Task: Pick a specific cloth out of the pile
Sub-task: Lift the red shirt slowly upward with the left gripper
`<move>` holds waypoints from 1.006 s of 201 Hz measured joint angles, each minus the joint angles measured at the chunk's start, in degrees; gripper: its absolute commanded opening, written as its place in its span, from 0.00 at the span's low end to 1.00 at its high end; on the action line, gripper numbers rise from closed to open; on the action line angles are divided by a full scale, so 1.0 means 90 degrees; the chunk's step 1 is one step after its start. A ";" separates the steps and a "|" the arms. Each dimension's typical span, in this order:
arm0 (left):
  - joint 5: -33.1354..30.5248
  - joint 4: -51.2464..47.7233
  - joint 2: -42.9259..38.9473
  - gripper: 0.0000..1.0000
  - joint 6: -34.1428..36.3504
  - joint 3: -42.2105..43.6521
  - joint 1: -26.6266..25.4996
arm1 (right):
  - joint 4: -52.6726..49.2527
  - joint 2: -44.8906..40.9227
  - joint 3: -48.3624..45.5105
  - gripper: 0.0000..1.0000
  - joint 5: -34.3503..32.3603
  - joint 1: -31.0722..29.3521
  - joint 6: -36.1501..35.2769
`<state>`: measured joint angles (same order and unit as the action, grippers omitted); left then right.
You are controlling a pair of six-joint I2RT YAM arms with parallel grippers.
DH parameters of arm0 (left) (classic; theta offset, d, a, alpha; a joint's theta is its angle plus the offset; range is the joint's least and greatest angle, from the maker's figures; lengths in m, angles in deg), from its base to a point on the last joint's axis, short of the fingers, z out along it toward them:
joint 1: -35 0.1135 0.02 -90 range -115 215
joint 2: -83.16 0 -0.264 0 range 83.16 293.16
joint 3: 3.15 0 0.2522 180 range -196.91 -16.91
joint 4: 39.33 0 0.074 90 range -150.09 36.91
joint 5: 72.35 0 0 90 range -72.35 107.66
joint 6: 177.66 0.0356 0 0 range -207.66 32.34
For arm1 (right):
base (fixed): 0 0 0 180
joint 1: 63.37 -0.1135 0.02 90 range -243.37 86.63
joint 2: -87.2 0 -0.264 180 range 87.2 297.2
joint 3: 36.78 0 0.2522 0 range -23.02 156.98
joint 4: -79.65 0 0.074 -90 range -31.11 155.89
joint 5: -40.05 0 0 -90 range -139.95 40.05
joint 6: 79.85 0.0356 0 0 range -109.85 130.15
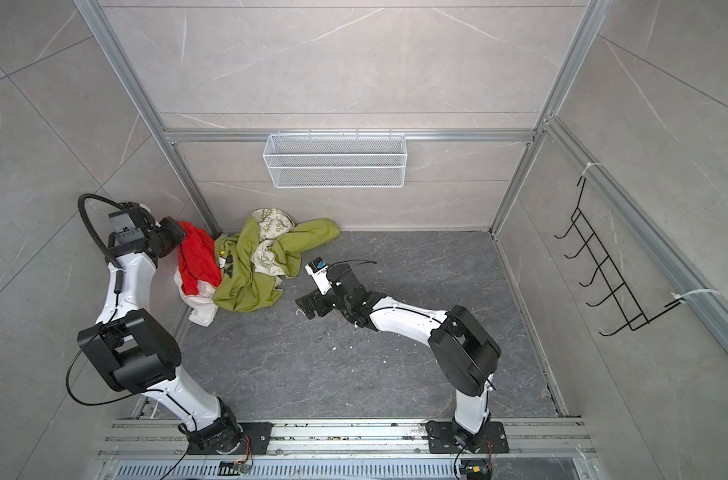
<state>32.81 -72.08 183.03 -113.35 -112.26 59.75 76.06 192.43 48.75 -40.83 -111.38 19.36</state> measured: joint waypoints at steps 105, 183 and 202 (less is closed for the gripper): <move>-0.0010 -0.0248 -0.0117 0.00 -0.0036 -0.0357 -0.0085 | 0.0015 -0.0002 -0.0005 0.99 -0.0041 -0.0058 -0.0002; -0.0012 -0.0325 -0.0117 0.00 -0.0056 -0.1008 -0.0187 | 0.0015 -0.0005 -0.0005 0.99 -0.0041 -0.0083 -0.0034; -0.0015 -0.0342 -0.0119 0.00 -0.0056 -0.1112 -0.0226 | 0.0015 -0.0005 -0.0002 0.99 -0.0041 -0.0083 -0.0051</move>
<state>32.68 -75.16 181.96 -113.86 -122.27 57.72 76.19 192.38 48.73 -41.20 -112.12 18.91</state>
